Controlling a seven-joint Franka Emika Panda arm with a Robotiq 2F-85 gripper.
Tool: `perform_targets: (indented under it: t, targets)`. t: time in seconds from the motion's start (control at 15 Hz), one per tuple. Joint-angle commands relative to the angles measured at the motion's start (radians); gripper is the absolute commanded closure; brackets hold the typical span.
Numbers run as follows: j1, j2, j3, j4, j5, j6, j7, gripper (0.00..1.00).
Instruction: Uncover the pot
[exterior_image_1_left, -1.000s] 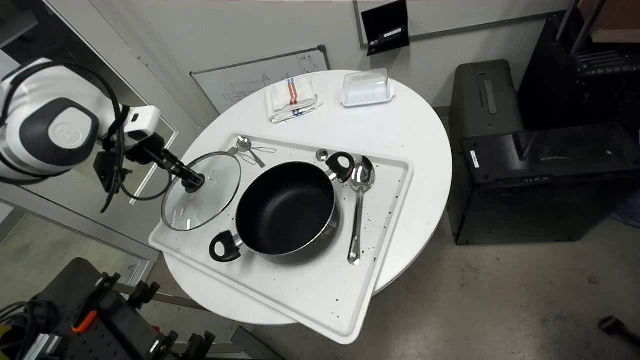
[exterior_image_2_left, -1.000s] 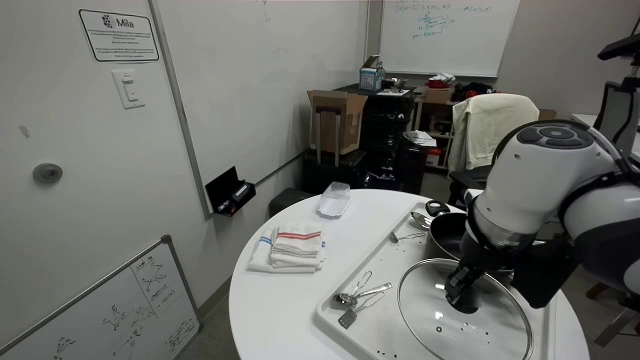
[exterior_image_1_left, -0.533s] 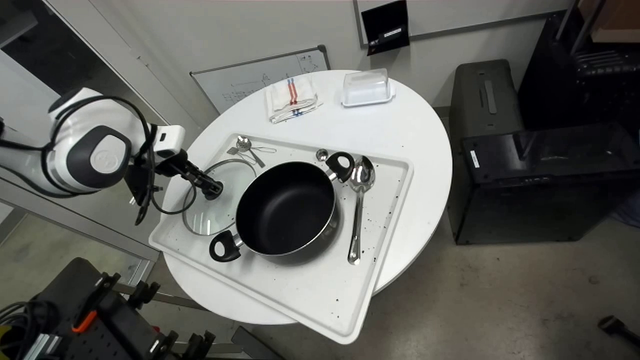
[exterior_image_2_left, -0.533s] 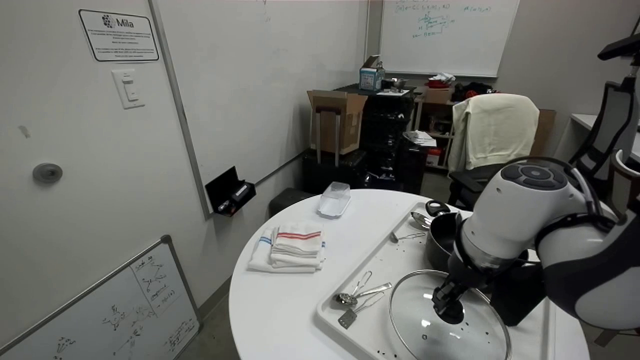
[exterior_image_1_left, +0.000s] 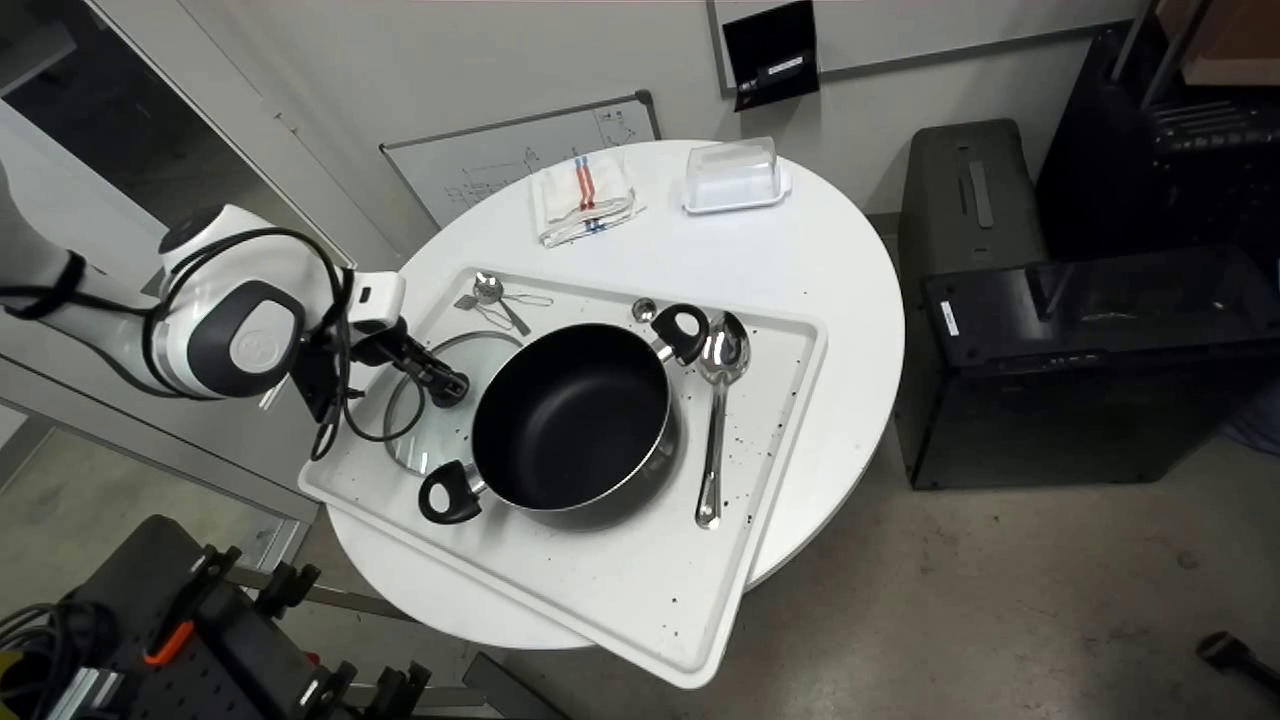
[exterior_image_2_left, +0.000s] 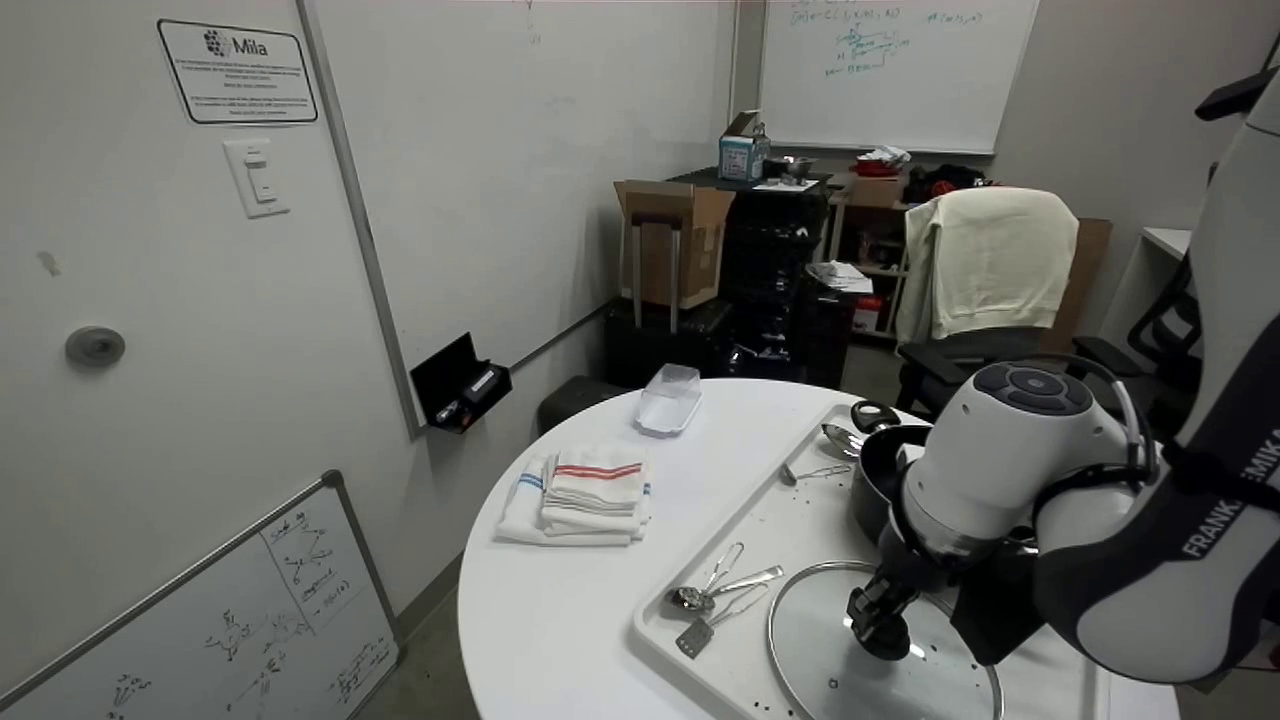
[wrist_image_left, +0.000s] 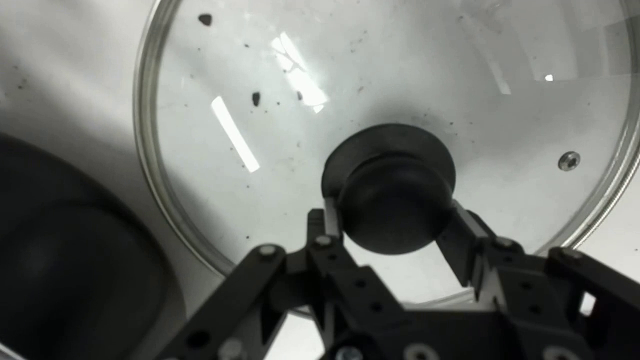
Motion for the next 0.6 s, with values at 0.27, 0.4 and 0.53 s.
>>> perform_targets:
  t: [0.27, 0.4, 0.53]
  targets:
    - [-0.1, -0.092, 0.091, -0.073, 0.034, 0.027, -0.146, 0.01]
    - [-0.13, -0.142, 0.111, -0.115, 0.027, 0.02, -0.178, 0.0]
    - [-0.167, -0.204, 0.132, -0.169, 0.021, 0.013, -0.211, 0.0]
